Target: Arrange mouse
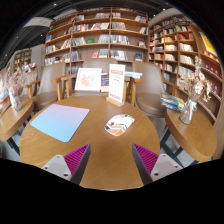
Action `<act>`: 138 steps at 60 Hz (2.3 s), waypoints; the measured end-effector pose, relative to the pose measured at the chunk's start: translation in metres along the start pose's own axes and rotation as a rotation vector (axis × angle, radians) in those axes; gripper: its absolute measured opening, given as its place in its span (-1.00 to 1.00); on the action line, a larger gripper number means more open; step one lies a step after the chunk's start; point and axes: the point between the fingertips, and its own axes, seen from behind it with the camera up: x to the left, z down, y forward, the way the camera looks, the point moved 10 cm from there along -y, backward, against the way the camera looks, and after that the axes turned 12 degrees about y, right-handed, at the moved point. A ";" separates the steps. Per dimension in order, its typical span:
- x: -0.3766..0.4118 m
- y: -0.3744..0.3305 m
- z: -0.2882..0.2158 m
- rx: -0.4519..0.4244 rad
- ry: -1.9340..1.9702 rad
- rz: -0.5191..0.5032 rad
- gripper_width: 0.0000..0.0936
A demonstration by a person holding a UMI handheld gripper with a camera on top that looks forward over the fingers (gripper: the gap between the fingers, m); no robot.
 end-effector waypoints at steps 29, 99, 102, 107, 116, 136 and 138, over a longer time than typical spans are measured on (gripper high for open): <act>-0.001 0.085 -0.030 0.063 -0.002 0.016 0.81; 0.014 0.181 -0.076 0.101 0.014 -0.013 0.04; 0.013 0.179 -0.076 0.116 0.025 0.000 0.00; 0.017 0.171 -0.081 0.127 0.030 0.012 -0.06; 0.055 0.137 -0.110 0.075 0.013 -0.045 -0.07; 0.214 0.108 -0.117 0.085 0.000 -0.214 -0.08; 0.227 0.109 -0.106 0.100 0.003 -0.221 -0.08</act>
